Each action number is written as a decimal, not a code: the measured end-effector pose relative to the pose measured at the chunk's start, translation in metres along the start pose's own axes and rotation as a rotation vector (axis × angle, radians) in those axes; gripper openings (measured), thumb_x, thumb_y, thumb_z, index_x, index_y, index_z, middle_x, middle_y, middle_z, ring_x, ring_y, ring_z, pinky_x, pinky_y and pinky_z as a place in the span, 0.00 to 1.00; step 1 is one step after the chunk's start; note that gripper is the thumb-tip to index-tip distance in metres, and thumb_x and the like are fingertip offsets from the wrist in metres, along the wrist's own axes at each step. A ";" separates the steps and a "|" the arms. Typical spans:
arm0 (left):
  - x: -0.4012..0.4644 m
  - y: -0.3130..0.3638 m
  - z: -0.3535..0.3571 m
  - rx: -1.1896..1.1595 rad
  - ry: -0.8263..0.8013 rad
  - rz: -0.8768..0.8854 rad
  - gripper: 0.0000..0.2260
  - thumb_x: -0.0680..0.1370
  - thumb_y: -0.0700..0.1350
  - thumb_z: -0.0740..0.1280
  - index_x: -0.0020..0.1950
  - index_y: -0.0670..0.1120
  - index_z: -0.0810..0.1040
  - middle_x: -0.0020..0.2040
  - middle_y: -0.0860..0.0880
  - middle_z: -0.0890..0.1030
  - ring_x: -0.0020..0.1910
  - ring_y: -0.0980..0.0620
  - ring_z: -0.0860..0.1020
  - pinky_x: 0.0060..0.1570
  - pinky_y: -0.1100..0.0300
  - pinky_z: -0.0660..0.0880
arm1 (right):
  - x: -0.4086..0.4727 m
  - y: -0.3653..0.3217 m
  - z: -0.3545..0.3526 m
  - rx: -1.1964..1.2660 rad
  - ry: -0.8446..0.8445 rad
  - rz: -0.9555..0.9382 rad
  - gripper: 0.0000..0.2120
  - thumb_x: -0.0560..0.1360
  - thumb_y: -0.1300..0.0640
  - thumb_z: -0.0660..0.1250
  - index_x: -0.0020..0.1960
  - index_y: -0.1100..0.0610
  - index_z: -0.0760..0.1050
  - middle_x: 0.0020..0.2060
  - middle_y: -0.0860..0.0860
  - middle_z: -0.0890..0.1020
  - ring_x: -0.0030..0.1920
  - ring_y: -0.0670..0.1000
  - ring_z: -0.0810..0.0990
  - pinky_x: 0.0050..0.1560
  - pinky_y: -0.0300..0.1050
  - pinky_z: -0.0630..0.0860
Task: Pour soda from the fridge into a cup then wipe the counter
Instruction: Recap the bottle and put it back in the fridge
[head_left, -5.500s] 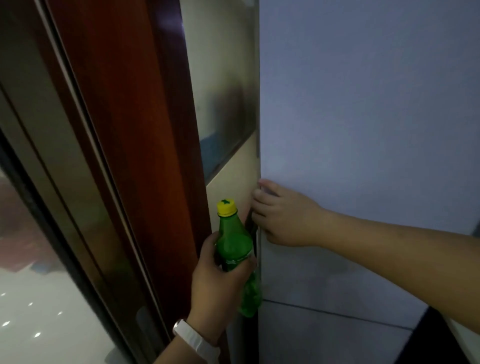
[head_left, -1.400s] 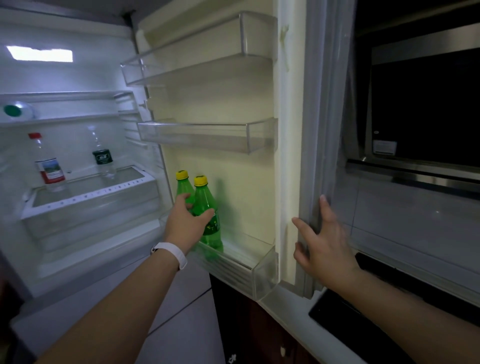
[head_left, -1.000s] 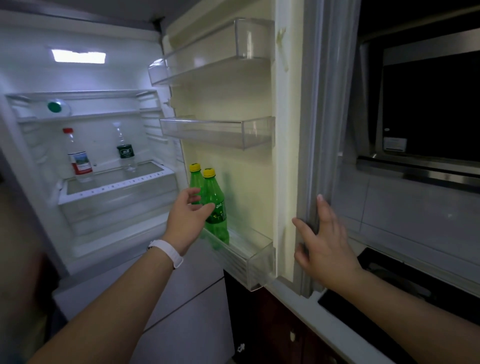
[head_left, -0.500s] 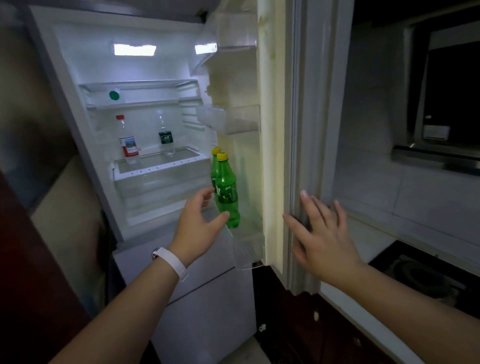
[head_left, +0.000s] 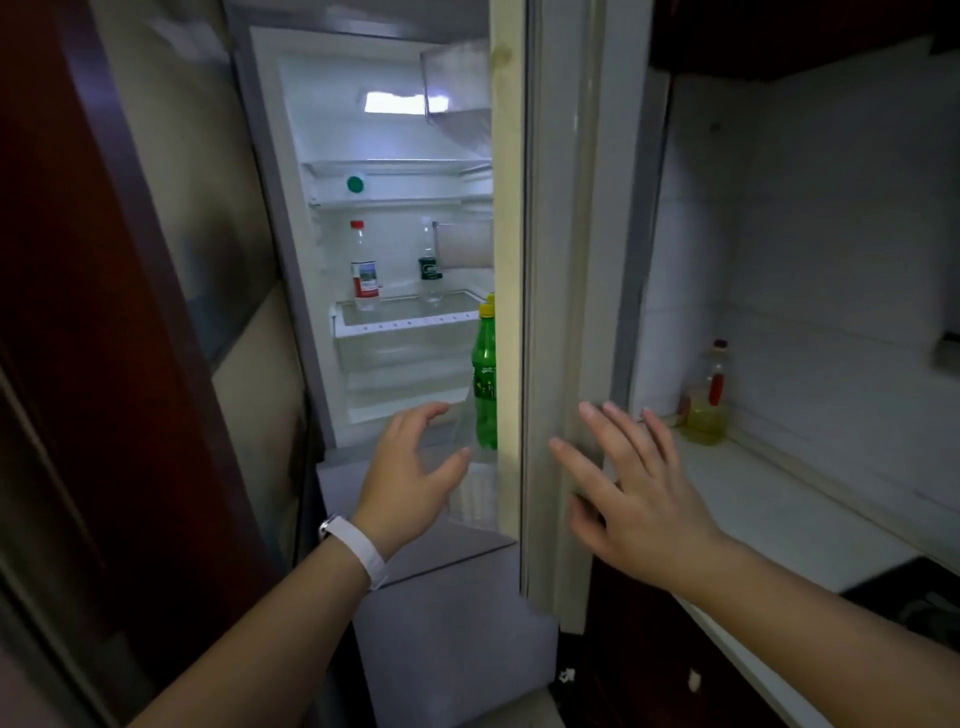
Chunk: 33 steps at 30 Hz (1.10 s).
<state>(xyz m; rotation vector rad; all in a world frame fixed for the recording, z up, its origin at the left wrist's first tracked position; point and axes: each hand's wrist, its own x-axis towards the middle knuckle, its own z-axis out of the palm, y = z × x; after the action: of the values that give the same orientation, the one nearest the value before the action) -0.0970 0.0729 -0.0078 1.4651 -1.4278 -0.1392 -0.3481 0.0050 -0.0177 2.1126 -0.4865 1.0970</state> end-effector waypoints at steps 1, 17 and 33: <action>-0.001 -0.003 -0.004 -0.001 0.011 -0.021 0.21 0.75 0.48 0.72 0.64 0.60 0.69 0.62 0.58 0.72 0.63 0.60 0.69 0.63 0.61 0.66 | 0.005 -0.001 0.005 0.035 0.028 -0.005 0.28 0.71 0.54 0.67 0.70 0.54 0.67 0.71 0.60 0.64 0.72 0.62 0.64 0.68 0.67 0.63; -0.019 -0.018 -0.057 0.123 0.344 -0.288 0.20 0.76 0.45 0.71 0.67 0.51 0.73 0.62 0.56 0.74 0.58 0.63 0.72 0.50 0.77 0.64 | 0.082 -0.046 0.108 0.545 -0.066 0.129 0.41 0.70 0.36 0.64 0.75 0.57 0.55 0.74 0.60 0.56 0.73 0.62 0.59 0.71 0.63 0.59; -0.015 -0.032 -0.031 0.279 0.346 -0.340 0.24 0.77 0.48 0.69 0.72 0.53 0.69 0.64 0.59 0.71 0.62 0.62 0.68 0.53 0.77 0.64 | 0.120 -0.029 0.214 0.589 -0.290 0.080 0.35 0.74 0.46 0.68 0.77 0.54 0.59 0.77 0.61 0.55 0.75 0.61 0.54 0.73 0.58 0.54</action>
<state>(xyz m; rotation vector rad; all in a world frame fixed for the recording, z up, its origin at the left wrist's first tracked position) -0.0581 0.0939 -0.0244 1.8529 -0.9380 0.1039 -0.1426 -0.1323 -0.0168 2.8149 -0.4167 1.0719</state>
